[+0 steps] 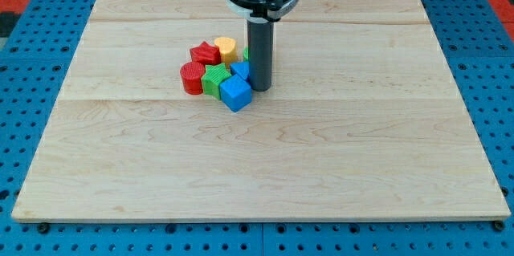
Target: Slide the yellow hexagon towards top left
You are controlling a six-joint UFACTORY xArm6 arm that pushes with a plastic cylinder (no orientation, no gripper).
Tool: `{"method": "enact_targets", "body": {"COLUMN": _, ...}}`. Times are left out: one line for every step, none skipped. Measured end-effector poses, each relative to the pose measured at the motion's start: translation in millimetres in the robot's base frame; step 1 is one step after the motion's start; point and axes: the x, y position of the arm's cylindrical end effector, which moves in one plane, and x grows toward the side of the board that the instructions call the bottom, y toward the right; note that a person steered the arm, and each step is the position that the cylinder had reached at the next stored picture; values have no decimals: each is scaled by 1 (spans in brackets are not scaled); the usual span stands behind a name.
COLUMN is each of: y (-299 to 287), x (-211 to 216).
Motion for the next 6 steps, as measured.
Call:
{"method": "enact_targets", "body": {"y": 23, "x": -16}}
{"method": "enact_targets", "body": {"y": 22, "x": -59}}
{"method": "enact_targets", "body": {"y": 4, "x": -103}}
{"method": "enact_targets", "body": {"y": -29, "x": -128}}
{"method": "enact_targets", "body": {"y": -7, "x": -130}}
{"method": "enact_targets", "body": {"y": 8, "x": -162}}
